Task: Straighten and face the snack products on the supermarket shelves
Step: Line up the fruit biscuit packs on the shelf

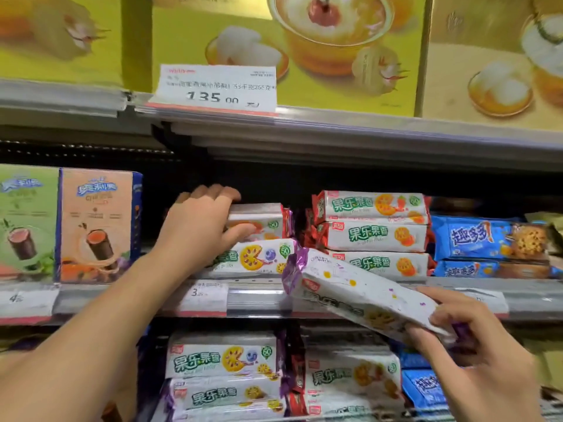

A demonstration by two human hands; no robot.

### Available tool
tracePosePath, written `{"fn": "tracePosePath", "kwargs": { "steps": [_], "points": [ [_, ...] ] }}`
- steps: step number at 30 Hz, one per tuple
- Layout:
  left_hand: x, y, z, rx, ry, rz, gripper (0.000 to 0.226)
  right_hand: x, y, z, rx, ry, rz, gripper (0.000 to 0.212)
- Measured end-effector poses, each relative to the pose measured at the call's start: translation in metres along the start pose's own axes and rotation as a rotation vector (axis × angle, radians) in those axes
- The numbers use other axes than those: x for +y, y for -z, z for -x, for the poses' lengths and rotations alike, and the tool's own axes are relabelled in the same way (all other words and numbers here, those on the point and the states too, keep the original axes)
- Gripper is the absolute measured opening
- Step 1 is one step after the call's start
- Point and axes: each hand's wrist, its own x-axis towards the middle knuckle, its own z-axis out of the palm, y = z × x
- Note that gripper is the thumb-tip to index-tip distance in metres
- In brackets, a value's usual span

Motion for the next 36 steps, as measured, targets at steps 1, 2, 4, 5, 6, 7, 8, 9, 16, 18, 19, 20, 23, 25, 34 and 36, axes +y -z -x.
{"fn": "tracePosePath", "kwargs": {
  "steps": [1,2,4,5,6,7,8,9,16,18,19,20,23,25,34,36],
  "points": [
    [-0.002,0.001,0.001,0.027,-0.026,-0.022,0.070,0.002,0.000,-0.001,0.003,-0.009,-0.026,0.023],
    [-0.003,0.003,0.003,0.058,-0.047,-0.029,0.069,0.002,0.000,-0.003,0.001,-0.015,-0.048,0.021],
    [-0.005,0.011,0.009,0.150,-0.081,0.022,0.063,0.001,0.002,-0.007,-0.002,-0.020,-0.054,0.022],
    [-0.006,0.017,0.012,0.206,-0.094,0.075,0.060,0.001,0.003,-0.010,-0.006,-0.020,-0.050,0.024],
    [-0.006,0.025,0.014,0.251,-0.099,0.143,0.058,0.002,0.004,-0.012,-0.014,-0.027,-0.048,0.026],
    [-0.006,0.036,0.016,0.276,-0.094,0.223,0.057,0.004,0.005,-0.014,-0.018,-0.038,-0.047,0.027],
    [-0.006,0.048,0.018,0.282,-0.082,0.294,0.056,0.007,0.006,-0.016,-0.016,-0.047,-0.047,0.028],
    [-0.007,0.062,0.020,0.278,-0.068,0.333,0.056,0.012,0.007,-0.017,-0.009,-0.056,-0.054,0.028],
    [-0.002,0.112,0.053,-0.181,-0.057,0.336,0.054,0.030,-0.001,-0.024,-0.022,-0.145,-0.185,0.027],
    [0.006,0.103,0.063,-0.323,-0.094,0.234,0.062,0.026,-0.004,-0.026,-0.028,-0.144,-0.221,0.028],
    [0.009,0.095,0.067,-0.365,-0.096,0.185,0.066,0.024,-0.006,-0.027,-0.034,-0.138,-0.236,0.027],
    [0.013,0.088,0.072,-0.396,-0.081,0.147,0.069,0.023,-0.007,-0.028,-0.038,-0.132,-0.246,0.027],
    [0.019,0.068,0.080,-0.470,-0.036,0.105,0.076,0.025,-0.011,-0.028,-0.044,-0.152,-0.259,0.027],
    [0.020,0.062,0.083,-0.504,-0.021,0.144,0.079,0.025,-0.013,-0.029,-0.063,-0.174,-0.263,0.028],
    [0.014,0.056,0.086,-0.575,-0.015,0.366,0.056,0.028,-0.017,-0.033,-0.107,-0.216,-0.308,0.026],
    [0.012,0.053,0.085,-0.585,-0.049,0.378,0.058,0.021,-0.017,-0.040,-0.100,-0.185,-0.314,0.027]
  ]
}}
